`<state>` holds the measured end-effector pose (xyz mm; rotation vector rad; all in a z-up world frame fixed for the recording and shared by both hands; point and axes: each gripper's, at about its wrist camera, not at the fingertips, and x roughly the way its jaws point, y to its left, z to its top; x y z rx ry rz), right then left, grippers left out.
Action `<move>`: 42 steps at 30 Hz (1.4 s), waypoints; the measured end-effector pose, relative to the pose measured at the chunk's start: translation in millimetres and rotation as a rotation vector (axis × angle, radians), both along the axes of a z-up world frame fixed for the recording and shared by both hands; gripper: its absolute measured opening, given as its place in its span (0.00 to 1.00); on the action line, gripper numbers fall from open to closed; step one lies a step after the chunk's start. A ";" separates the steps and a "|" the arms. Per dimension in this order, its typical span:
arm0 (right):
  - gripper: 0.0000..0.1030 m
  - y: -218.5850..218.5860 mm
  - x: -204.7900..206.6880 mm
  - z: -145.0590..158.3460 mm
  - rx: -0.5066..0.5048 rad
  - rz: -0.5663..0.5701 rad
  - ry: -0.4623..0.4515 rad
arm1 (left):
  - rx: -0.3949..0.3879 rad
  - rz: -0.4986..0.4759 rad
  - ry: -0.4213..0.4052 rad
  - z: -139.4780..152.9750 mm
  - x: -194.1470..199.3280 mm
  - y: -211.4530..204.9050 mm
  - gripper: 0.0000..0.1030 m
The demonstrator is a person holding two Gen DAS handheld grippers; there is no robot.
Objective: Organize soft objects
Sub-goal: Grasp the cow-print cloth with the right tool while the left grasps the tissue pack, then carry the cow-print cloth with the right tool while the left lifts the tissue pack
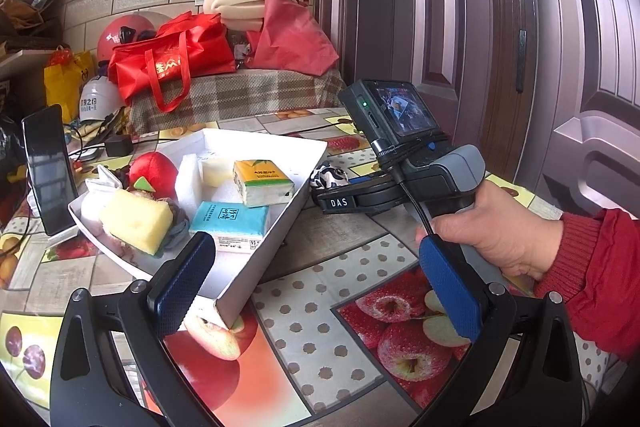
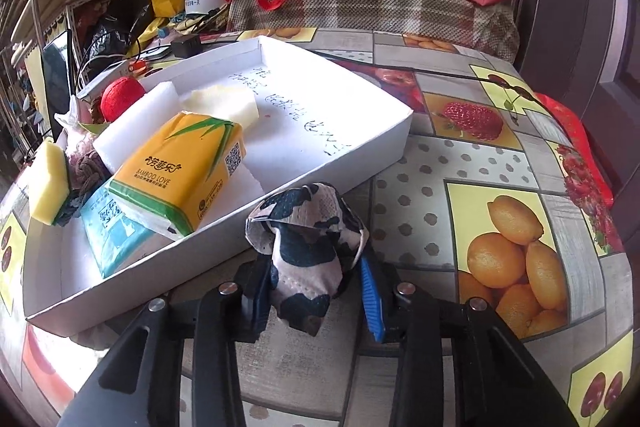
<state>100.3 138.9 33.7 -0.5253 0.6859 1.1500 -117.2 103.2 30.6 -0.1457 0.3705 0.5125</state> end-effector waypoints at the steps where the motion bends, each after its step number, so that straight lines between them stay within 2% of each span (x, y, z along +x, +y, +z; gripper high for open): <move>1: 0.36 -2.0 -1.6 2.1 0.014 -0.005 -0.010 | -0.001 0.000 -0.001 -0.1 -0.1 0.2 1.00; 8: 0.36 -24.3 -6.8 12.6 0.093 -0.063 -0.054 | -0.014 0.025 -0.030 -0.8 -7.9 4.8 1.00; 11: 0.36 -39.9 -2.0 17.2 0.136 -0.111 -0.036 | -0.024 0.057 -0.047 -0.4 -13.0 8.5 1.00; 17: 0.36 -75.7 3.9 22.5 0.213 -0.161 0.009 | -0.059 0.153 -0.026 -0.6 -7.0 27.9 1.00; 23: 0.36 -97.1 10.5 27.5 0.304 -0.217 0.045 | -0.062 0.231 -0.005 12.9 23.7 65.8 1.00; 28: 0.36 -102.0 14.5 27.9 0.331 -0.223 0.073 | -0.023 0.251 0.119 23.0 76.4 91.4 1.00; 31: 0.36 -104.2 15.6 28.0 0.341 -0.224 0.083 | -0.013 0.265 0.230 15.3 109.0 104.9 0.94; 34: 0.36 -107.7 17.4 27.2 0.348 -0.223 0.098 | -0.033 0.289 0.316 2.8 130.3 117.5 0.94; 37: 0.36 -107.6 18.7 26.6 0.346 -0.221 0.112 | -0.040 0.328 0.367 -7.9 140.2 126.3 0.94; 39: 0.36 -107.3 19.3 26.4 0.343 -0.221 0.118 | -0.051 0.323 0.397 -13.6 145.3 129.3 0.94; 42: 0.36 -107.5 19.7 26.6 0.343 -0.223 0.121 | -0.041 0.291 0.412 -14.9 150.1 127.6 0.88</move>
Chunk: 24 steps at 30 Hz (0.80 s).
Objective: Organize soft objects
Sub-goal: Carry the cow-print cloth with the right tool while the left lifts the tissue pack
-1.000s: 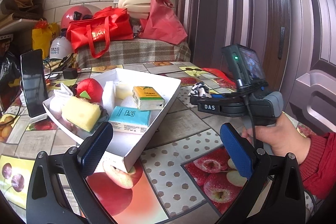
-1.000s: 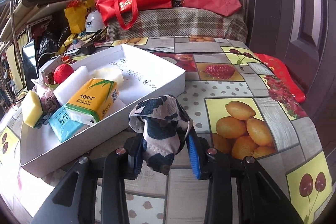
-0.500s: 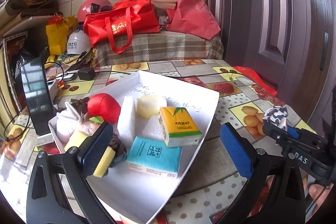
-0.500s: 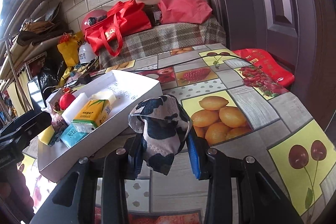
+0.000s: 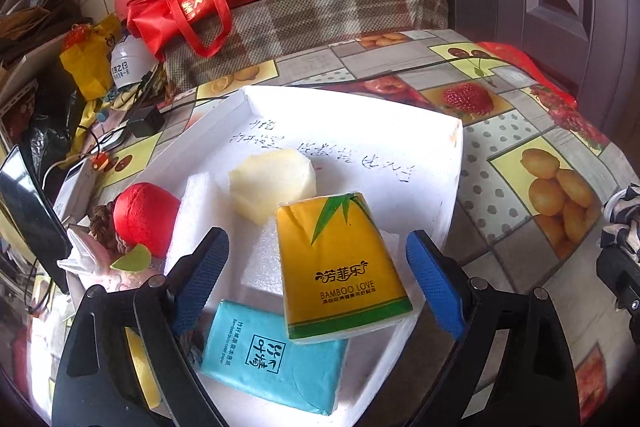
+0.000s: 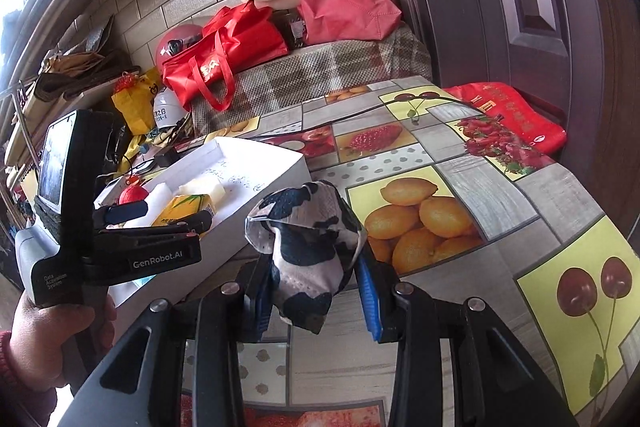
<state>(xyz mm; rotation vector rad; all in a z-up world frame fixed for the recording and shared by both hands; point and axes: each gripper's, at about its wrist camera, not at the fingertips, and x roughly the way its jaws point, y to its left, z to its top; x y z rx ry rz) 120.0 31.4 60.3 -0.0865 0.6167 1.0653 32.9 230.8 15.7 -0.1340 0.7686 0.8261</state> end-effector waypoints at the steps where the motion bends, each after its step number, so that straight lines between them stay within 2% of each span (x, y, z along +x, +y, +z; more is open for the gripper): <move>1: 0.36 0.2 0.3 0.0 -0.001 0.000 -0.001 | 0.001 -0.002 0.015 -1.3 2.6 -0.6 0.88; 2: 0.36 0.1 0.6 -0.1 -0.002 -0.002 -0.001 | 0.001 -0.002 0.020 -1.8 4.2 -1.4 0.86; 5: 0.36 -0.5 1.6 -0.4 -0.002 -0.010 0.000 | -0.025 0.004 0.032 -3.2 4.4 2.3 0.69; 6: 0.36 -0.8 1.7 -0.4 -0.002 -0.012 0.001 | -0.041 0.002 0.050 -6.0 5.0 4.2 0.48; 9: 0.36 -1.4 2.2 -0.6 -0.001 -0.020 0.004 | -0.031 -0.026 0.032 -4.8 0.8 0.2 0.48; 11: 0.36 -2.6 1.9 -0.6 0.004 -0.021 0.007 | 0.004 -0.046 0.004 -2.9 -3.3 -8.1 0.48; 18: 0.36 -8.9 -3.1 2.8 0.036 -0.040 -0.021 | 0.175 -0.130 -0.197 10.9 -52.0 -53.2 0.48; 21: 0.36 -10.5 -8.1 5.7 0.046 -0.048 -0.050 | 0.206 -0.129 -0.296 21.8 -82.2 -66.1 0.48; 24: 0.36 -10.7 -19.8 9.9 0.046 -0.050 -0.115 | 0.206 -0.120 -0.327 23.2 -103.7 -74.3 0.48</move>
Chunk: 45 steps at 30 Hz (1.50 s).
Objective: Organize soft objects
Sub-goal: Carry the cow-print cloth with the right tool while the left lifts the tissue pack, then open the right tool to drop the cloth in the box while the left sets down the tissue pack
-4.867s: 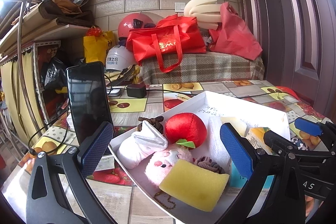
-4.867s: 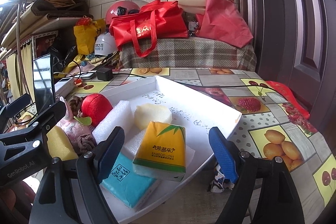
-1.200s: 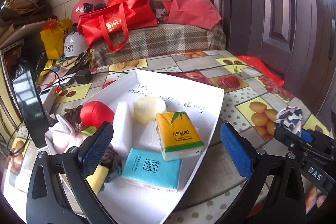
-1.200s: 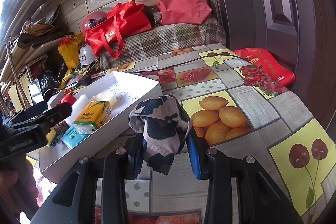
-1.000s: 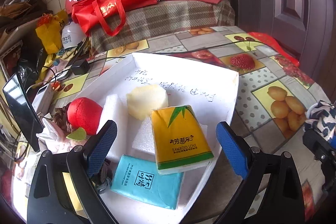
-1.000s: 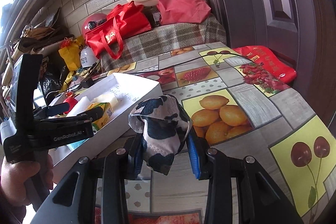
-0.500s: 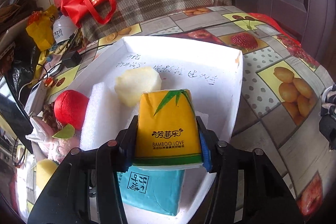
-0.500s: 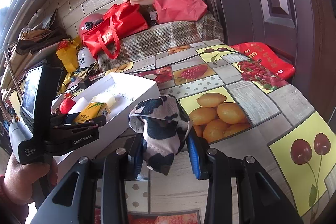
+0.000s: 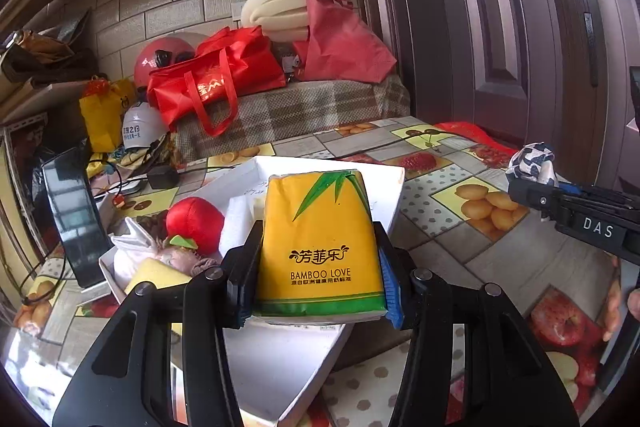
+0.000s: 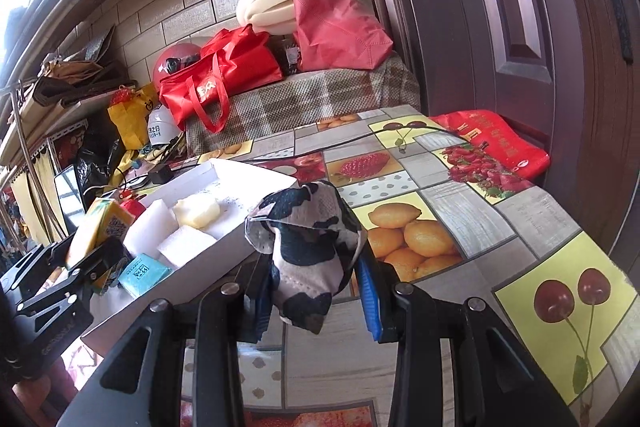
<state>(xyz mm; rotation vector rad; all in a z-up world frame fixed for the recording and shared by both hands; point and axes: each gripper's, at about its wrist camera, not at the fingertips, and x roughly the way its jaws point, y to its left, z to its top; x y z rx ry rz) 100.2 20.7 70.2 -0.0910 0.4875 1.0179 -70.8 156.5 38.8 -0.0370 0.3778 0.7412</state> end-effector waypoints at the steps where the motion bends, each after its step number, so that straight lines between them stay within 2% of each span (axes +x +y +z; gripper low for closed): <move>1: 0.36 0.8 -5.2 0.6 -0.010 0.004 -0.021 | 0.000 0.004 -0.015 1.1 -6.9 -2.1 0.48; 7: 0.36 -0.8 -38.0 3.4 -0.046 0.048 -0.127 | -0.009 0.010 -0.039 -0.4 -37.0 -9.0 0.48; 14: 0.36 -0.4 -74.9 3.1 -0.054 0.106 -0.166 | -0.019 0.031 -0.057 -3.3 -68.0 -9.6 0.48; 20: 0.36 19.4 -102.4 1.1 -0.076 0.175 -0.178 | -0.029 0.082 -0.070 -5.4 -97.3 -1.2 0.48; 26: 0.36 42.2 -132.4 -2.4 -0.091 0.244 -0.230 | -0.043 0.132 -0.081 -8.1 -118.0 10.3 0.48; 33: 0.36 67.1 -144.8 -5.2 -0.093 0.266 -0.245 | -0.043 0.175 -0.069 -10.2 -117.7 26.9 0.49; 45: 0.37 90.6 -132.4 -5.7 -0.091 0.234 -0.227 | -0.064 0.218 -0.059 -11.6 -103.5 64.7 0.49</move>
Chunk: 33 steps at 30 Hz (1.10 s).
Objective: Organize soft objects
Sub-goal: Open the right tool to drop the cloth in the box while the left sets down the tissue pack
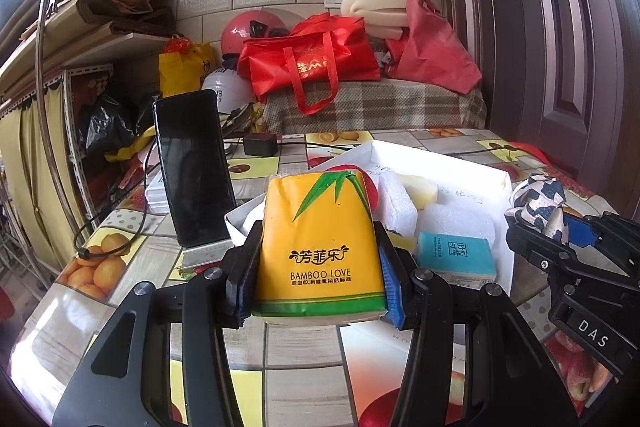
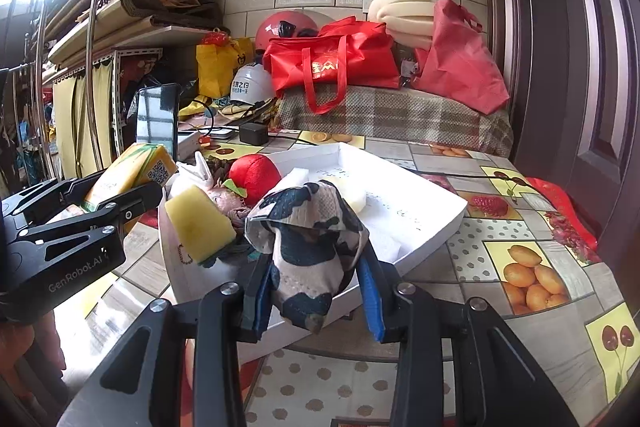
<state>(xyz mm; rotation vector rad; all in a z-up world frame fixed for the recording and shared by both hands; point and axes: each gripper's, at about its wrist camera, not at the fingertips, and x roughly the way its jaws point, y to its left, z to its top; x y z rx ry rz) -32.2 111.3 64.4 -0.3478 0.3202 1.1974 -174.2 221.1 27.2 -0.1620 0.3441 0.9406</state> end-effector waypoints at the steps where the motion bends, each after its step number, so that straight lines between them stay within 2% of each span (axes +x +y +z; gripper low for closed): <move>1: 0.37 2.6 1.5 0.0 -0.004 -0.003 0.001 | -0.001 0.001 0.002 -0.1 1.7 2.7 0.49; 17: 0.37 45.8 39.2 1.1 -0.019 -0.090 -0.035 | -0.034 0.035 -0.001 -1.2 28.0 50.2 0.49; 26: 0.37 73.6 63.1 2.2 -0.024 -0.135 -0.029 | 0.002 0.021 -0.032 3.0 42.4 65.4 0.49; 33: 0.37 83.9 66.4 0.6 -0.043 -0.107 -0.016 | 0.048 -0.023 -0.019 6.0 50.8 59.8 0.49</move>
